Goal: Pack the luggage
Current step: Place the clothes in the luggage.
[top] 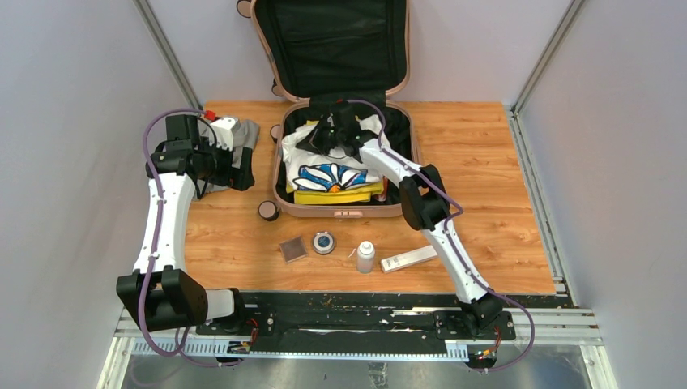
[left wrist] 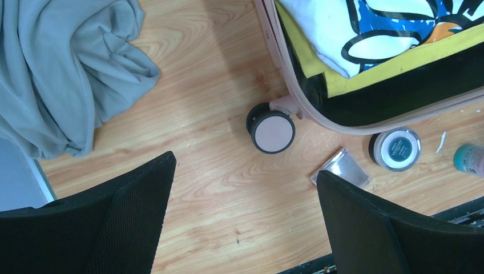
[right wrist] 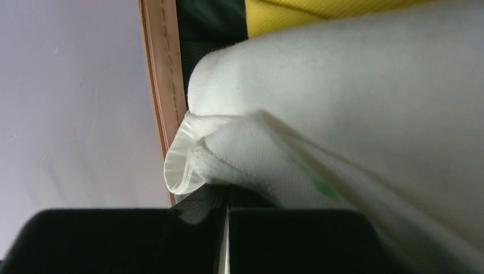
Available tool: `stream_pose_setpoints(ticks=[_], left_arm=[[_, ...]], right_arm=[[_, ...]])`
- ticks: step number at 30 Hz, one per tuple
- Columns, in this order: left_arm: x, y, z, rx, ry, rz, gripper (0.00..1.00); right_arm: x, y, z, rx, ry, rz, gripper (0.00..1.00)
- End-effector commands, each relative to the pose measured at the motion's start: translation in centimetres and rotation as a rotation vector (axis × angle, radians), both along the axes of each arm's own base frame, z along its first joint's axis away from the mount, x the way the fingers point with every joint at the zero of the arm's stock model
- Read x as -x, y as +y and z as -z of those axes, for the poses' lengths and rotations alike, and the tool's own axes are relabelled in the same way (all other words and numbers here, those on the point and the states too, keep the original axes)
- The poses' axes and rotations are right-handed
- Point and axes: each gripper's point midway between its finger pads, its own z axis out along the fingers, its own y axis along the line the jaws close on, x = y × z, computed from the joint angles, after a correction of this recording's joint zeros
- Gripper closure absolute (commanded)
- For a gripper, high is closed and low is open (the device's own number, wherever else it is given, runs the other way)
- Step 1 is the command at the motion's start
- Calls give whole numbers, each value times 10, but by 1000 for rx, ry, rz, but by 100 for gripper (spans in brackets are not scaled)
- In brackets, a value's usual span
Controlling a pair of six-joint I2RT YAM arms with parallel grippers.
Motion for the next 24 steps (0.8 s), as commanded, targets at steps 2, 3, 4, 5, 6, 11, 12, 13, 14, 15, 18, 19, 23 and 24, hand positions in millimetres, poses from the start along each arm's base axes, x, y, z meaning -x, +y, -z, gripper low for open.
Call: stream_pose_setpoints(ticks=[2, 3, 4, 5, 6, 11, 12, 13, 14, 15, 18, 19, 23, 24], left_arm=[[2, 5, 8, -25, 22, -3, 0], [2, 5, 8, -25, 22, -4, 0], [2, 6, 8, -26, 21, -4, 0], [2, 6, 8, -28, 20, -3, 0], [3, 6, 8, -31, 20, -3, 0], [4, 7, 9, -38, 19, 0, 0], [4, 7, 8, -36, 17, 0, 0], [3, 6, 8, -32, 19, -2, 0], [2, 6, 7, -28, 18, -4, 0], [2, 6, 7, -27, 18, -4, 0], [1, 5, 5, -21, 14, -9, 0], [1, 5, 4, -23, 12, -9, 0], [3, 8, 4, -40, 8, -12, 0], [3, 8, 5, -42, 10, -12, 0]], right_arm=[[-28, -70, 98, 360, 86, 266, 100], [-32, -69, 94, 357, 75, 272, 100], [-37, -66, 87, 340, 58, 272, 99], [-42, -61, 78, 315, 43, 267, 99], [-47, -54, 61, 271, 19, 258, 97], [-46, -13, -19, 23, -127, 121, 87], [-45, -10, -28, -4, -142, 104, 87], [-42, -8, -31, -21, -146, 88, 86], [-40, -6, -29, -25, -139, 78, 87], [-37, -4, -24, -24, -125, 74, 87], [-30, 2, -2, -24, -84, 69, 87], [-29, 3, 4, -19, -75, 68, 87], [-32, 0, 34, 23, -26, 109, 88], [-35, -5, 43, 47, -5, 132, 90]])
